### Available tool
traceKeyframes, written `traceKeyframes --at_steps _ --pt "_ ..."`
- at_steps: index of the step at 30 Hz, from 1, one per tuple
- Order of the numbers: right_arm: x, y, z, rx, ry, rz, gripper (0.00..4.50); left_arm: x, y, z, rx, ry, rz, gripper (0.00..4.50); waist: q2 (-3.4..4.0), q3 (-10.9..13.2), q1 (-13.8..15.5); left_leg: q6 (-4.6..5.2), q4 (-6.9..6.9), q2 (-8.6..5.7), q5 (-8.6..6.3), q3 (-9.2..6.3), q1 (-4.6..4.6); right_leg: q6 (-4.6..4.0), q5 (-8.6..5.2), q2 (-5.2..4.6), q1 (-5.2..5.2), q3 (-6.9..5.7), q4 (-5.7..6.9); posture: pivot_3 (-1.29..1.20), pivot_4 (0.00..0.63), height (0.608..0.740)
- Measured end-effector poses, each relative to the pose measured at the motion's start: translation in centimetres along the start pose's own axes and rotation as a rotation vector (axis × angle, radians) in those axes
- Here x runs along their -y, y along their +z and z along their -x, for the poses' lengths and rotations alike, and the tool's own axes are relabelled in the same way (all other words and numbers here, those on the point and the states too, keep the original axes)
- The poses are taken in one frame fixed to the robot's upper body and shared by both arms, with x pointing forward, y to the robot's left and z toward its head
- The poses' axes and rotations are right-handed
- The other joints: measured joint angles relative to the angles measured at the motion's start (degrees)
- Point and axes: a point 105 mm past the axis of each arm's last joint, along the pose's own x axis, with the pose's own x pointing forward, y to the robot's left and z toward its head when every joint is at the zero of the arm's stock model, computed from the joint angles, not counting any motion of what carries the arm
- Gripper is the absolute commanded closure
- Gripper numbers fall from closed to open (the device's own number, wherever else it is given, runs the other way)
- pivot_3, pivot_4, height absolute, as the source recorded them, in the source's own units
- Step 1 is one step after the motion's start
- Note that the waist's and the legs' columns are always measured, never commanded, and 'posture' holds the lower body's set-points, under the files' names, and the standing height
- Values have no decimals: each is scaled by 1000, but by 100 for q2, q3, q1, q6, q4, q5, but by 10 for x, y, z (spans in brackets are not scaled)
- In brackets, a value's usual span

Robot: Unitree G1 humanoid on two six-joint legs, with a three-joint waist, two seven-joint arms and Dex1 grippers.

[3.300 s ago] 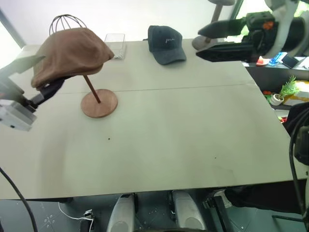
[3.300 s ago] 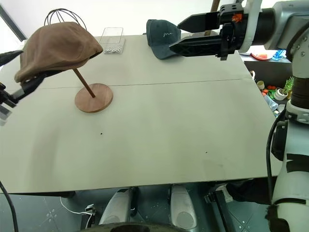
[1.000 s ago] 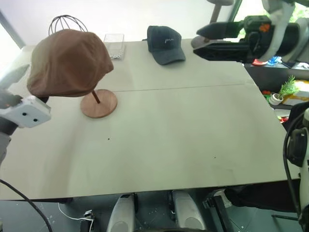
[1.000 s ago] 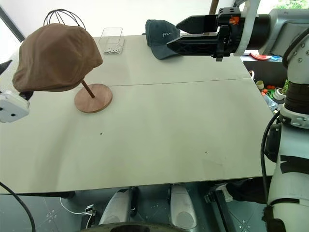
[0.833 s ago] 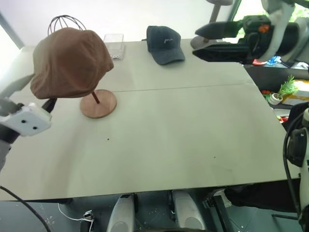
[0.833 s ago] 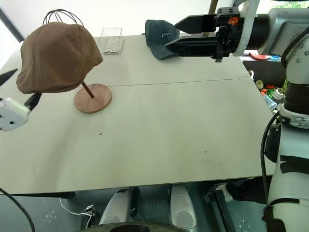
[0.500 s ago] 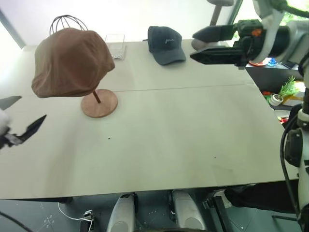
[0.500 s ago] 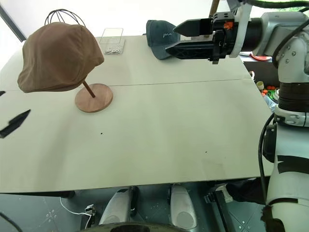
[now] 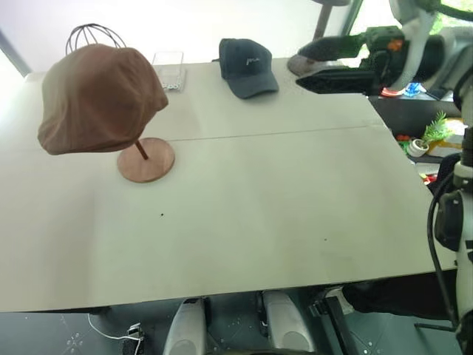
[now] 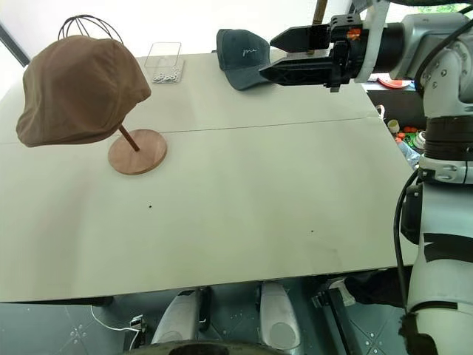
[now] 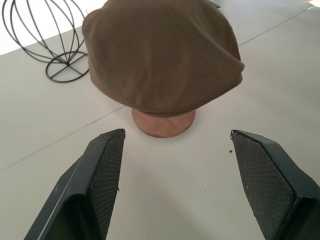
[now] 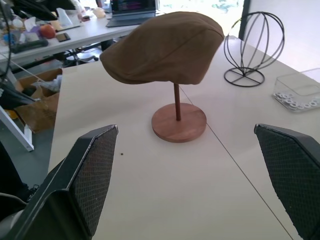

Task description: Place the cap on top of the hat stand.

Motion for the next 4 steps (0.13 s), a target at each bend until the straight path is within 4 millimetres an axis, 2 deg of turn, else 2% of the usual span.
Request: traceKeyframes --at_steps 4 --pt "0 0 0 0 2 0 0 -8 18 10 29 30 -45 987 0 0 -2 0 0 0 0 8 -4 0 0 -4 -6 2 0 0 150 740"
